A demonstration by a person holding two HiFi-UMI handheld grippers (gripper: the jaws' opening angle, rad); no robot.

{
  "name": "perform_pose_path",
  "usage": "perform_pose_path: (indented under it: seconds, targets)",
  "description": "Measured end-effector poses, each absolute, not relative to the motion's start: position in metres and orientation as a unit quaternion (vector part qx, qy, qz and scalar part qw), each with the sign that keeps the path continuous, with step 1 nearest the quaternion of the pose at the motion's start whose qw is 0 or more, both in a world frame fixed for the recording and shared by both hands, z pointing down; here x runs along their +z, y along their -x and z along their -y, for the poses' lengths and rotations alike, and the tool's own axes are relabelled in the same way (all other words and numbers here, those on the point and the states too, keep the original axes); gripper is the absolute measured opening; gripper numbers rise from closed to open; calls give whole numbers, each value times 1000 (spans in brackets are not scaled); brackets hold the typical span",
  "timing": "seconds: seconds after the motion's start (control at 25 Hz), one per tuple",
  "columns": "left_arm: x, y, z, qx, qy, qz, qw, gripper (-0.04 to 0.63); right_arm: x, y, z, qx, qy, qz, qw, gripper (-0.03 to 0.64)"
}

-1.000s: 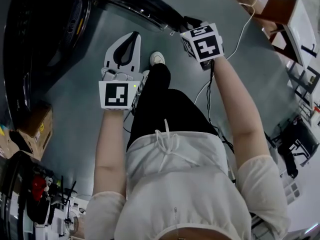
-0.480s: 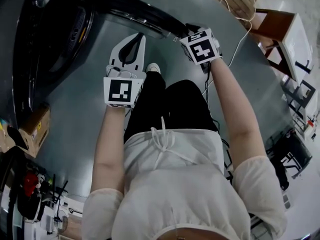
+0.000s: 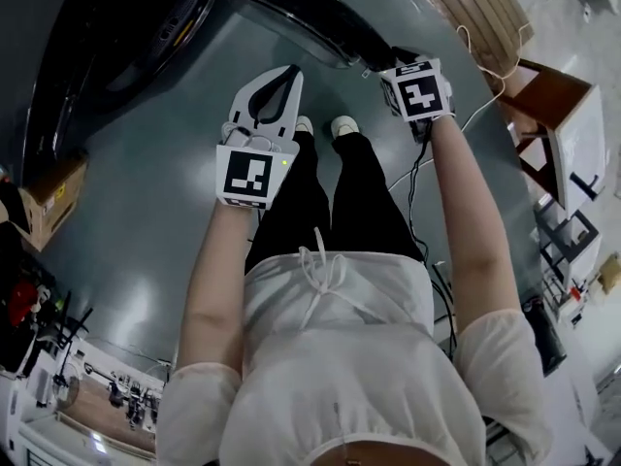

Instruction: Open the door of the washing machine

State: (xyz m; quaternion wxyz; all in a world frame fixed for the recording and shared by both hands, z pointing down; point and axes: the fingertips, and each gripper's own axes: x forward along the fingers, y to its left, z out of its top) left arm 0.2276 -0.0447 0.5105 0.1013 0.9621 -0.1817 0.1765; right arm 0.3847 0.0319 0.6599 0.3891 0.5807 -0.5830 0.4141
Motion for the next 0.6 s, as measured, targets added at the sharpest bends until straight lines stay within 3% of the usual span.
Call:
perform_pose_path:
  seconds: [0.2, 0.4, 0.6]
  targets:
    - [504, -217, 42, 186, -948, 235, 108, 21, 651, -388, -26, 406, -562, 599, 401, 89]
    - [483, -222, 34, 147, -944, 280, 99, 21, 626, -386, -28, 379, -532, 628, 424, 6]
    - [462, -221, 11, 152, -940, 292, 91, 21, 583, -378, -26, 327, -524, 661, 426, 8]
